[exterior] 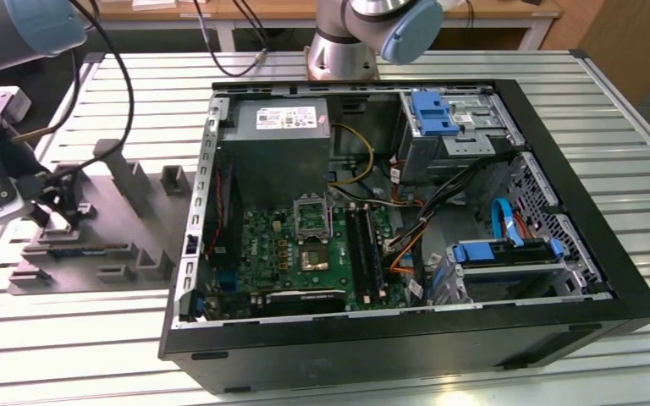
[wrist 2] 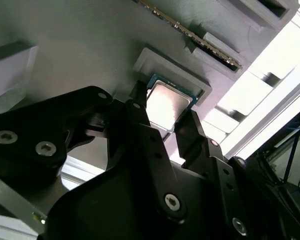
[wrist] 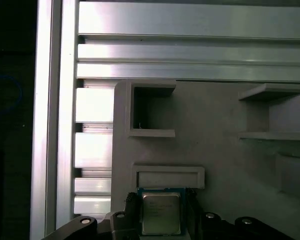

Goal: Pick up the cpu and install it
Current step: 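Pick up the cpu and move it towards the insertion slot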

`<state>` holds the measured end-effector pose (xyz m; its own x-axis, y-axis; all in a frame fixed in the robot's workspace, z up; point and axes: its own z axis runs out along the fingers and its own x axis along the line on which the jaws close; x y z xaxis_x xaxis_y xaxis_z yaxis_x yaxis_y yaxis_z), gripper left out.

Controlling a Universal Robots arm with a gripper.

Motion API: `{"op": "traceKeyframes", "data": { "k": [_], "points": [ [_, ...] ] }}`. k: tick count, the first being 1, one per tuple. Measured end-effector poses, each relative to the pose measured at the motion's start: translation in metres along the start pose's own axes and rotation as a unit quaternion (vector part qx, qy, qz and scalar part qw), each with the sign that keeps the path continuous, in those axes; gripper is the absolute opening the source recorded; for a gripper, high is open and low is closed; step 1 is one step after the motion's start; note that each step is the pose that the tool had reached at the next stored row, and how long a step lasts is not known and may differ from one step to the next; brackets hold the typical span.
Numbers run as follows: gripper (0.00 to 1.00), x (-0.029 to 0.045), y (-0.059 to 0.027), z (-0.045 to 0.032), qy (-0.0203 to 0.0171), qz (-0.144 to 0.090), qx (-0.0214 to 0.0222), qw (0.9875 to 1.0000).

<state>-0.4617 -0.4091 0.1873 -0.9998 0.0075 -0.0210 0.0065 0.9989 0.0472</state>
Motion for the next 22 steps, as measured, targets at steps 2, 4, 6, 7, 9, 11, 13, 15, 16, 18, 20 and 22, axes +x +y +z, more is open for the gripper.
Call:
{"op": "traceKeyframes", "data": {
  "k": [2, 4, 6, 7, 9, 11, 13, 15, 16, 18, 20, 22],
  "points": [
    [0.47, -0.0001, 0.0001, -0.0029, 0.0, 0.0, 0.0, 1.0],
    [0.47, -0.0001, 0.0003, -0.005, -0.0001, 0.0, 0.0, 1.0],
    [0.47, -0.0002, 0.0003, -0.005, -0.0002, 0.0, -0.0001, 1.0],
    [0.47, -0.0001, 0.0003, -0.005, -0.0002, 0.0, -0.0001, 1.0],
    [0.47, -0.0001, 0.0003, -0.0057, -0.0001, 0.0, 0.0, 1.0],
    [0.47, -0.0002, 0.0003, -0.0058, 0.0, 0.0, 0.0, 1.0],
    [0.47, -0.0001, 0.0003, -0.0065, 0.0001, 0.0, 0.0, 1.0],
    [0.47, -0.0002, 0.0003, -0.0074, 0.0, 0.0, 0.0, 1.0],
    [0.47, -0.0002, 0.0004, -0.0077, -0.0001, 0.0, -0.0001, 1.0],
    [0.47, -0.0002, 0.0004, -0.0087, -0.0001, 0.0, 0.0, 1.0],
    [0.47, -0.0002, 0.0005, -0.0095, -0.0002, 0.0, -0.0001, 1.0],
    [0.47, -0.0003, 0.0005, -0.0103, -0.0001, 0.0, 0.0, 1.0]
  ]
}}
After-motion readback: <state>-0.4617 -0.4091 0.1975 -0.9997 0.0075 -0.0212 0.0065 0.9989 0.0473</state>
